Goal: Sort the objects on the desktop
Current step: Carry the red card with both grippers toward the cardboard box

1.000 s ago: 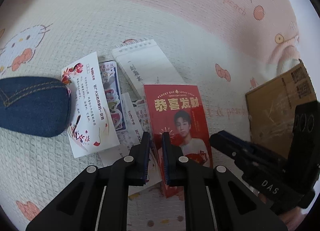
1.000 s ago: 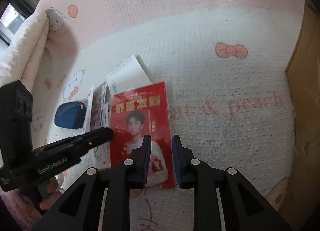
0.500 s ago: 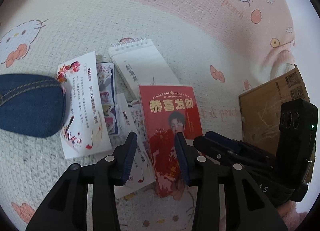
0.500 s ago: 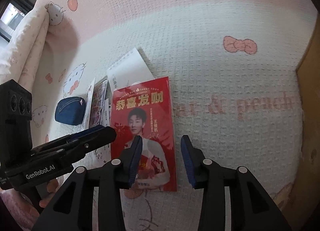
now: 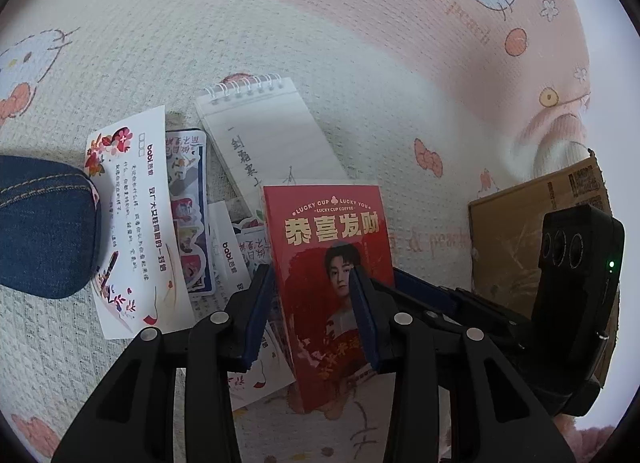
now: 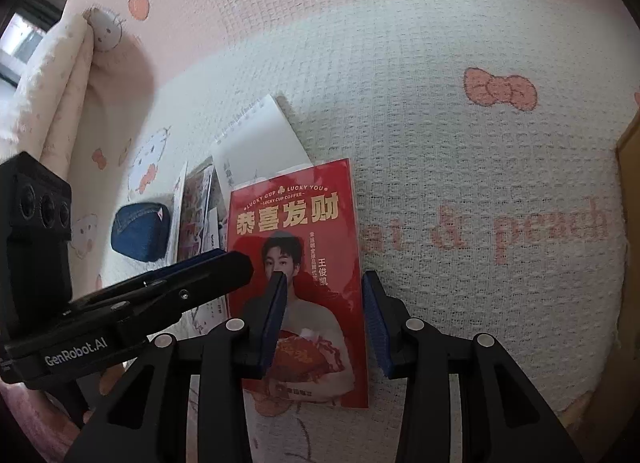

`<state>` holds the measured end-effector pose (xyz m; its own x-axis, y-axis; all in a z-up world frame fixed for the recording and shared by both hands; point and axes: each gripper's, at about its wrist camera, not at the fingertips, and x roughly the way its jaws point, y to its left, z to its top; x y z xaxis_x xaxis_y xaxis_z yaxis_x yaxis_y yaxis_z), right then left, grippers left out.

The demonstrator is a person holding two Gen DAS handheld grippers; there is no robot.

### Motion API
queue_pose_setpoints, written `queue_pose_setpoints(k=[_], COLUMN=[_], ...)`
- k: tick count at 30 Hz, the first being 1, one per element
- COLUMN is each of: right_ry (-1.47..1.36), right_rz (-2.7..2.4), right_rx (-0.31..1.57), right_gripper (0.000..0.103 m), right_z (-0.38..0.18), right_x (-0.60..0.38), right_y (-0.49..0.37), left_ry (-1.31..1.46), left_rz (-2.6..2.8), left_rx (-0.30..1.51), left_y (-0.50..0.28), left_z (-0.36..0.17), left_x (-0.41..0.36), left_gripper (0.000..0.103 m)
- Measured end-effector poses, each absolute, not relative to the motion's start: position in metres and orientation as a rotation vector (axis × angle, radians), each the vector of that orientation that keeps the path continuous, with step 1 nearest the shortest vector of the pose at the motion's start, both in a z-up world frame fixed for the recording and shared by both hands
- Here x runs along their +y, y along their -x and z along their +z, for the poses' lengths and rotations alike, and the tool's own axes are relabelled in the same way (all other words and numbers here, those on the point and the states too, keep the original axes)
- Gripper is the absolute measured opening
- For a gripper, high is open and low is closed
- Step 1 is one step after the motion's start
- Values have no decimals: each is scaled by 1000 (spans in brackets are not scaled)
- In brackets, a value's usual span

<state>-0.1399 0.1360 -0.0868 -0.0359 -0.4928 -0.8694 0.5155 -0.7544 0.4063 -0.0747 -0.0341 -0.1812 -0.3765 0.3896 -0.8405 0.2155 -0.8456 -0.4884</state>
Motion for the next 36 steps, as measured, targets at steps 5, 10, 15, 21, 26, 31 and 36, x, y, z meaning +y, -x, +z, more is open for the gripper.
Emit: queue_pose_setpoints(k=[5,10,15,21,26,31,36], right_ry=[-1538,-1519,-1556,-1594,-1578,-1556,-1494], right_rz=[-1883,-1904,-1898,-1882,-1896,-1910,-1947], right_rx=[182,207,73,-34,-17,-37,-31], right_gripper=[33,30,19,15,15,15,15], right_z=[-84,-87,-90,-92,-87,-77,-57], right_x=[121,118,134,143,142,146,146], right_y=[134,132,142,148,146,147,144], left_ry=[1762,1753,1743,1735,1717,1655,1575], left_rz=[2404,2387,2390,2397,2412,2463,2521], left_rx=[-827,-849,-854,-871,-877,-882,-887], left_y=[71,81,86,81,77,73,68], left_z=[-182,-184,-183,-179,-174,-161,-146], left_x=[-39,-43,-38,-36,-35,-35,-36], left_gripper=[43,43,43,43,40,28,20])
